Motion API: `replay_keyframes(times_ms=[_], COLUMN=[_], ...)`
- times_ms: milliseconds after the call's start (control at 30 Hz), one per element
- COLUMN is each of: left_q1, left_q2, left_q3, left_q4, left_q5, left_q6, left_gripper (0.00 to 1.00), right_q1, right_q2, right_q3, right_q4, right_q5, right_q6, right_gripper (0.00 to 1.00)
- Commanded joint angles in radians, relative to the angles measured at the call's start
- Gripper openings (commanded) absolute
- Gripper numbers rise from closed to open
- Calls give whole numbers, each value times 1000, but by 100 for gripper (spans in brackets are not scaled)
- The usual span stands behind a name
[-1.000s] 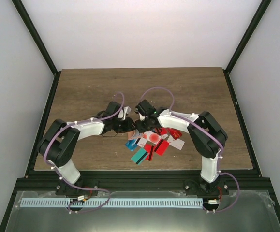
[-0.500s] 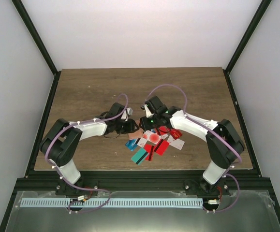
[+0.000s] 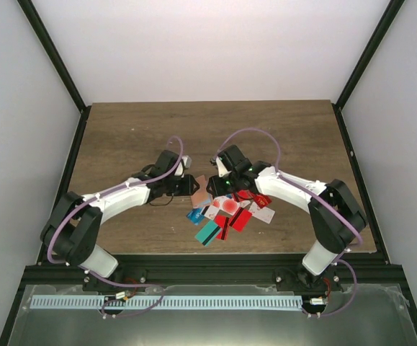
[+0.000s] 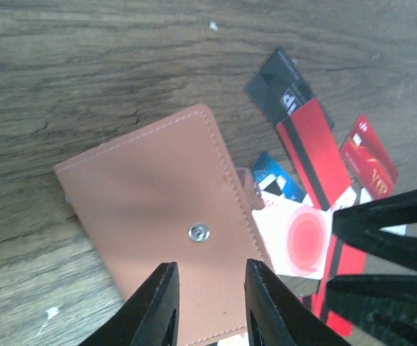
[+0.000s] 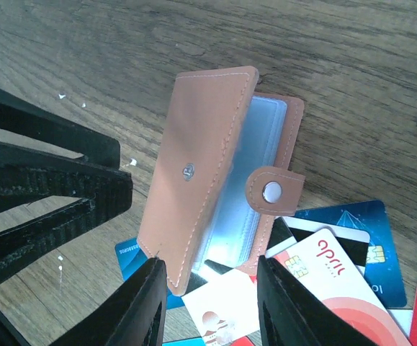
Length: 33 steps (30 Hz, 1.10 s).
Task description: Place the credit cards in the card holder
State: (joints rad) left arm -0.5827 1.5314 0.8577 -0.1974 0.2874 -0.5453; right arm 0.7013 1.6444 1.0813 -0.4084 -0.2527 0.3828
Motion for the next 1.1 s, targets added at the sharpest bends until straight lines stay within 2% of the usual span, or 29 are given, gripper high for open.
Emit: replay_keyframes(times_ms=[0, 300, 567, 1067], left_q1=[-2, -8, -22, -22], left_q2=[-2, 118, 187, 204], left_q3=[-24, -28, 14, 16], left_q4=[-34, 25, -62, -57], left_q5=[-18, 62, -25, -22], left_q6=[34, 57, 84, 78], left_gripper=[27, 21, 20, 19], right_q1=[-5, 24, 28, 66], right_q2=[16, 80, 131, 209], right_q3=[31, 82, 123, 204], right_q4=[6, -36, -52, -66], right_q5=[25, 129, 188, 230], right_q6=[-3, -43, -62, -81], right_gripper=[37, 38, 38, 34])
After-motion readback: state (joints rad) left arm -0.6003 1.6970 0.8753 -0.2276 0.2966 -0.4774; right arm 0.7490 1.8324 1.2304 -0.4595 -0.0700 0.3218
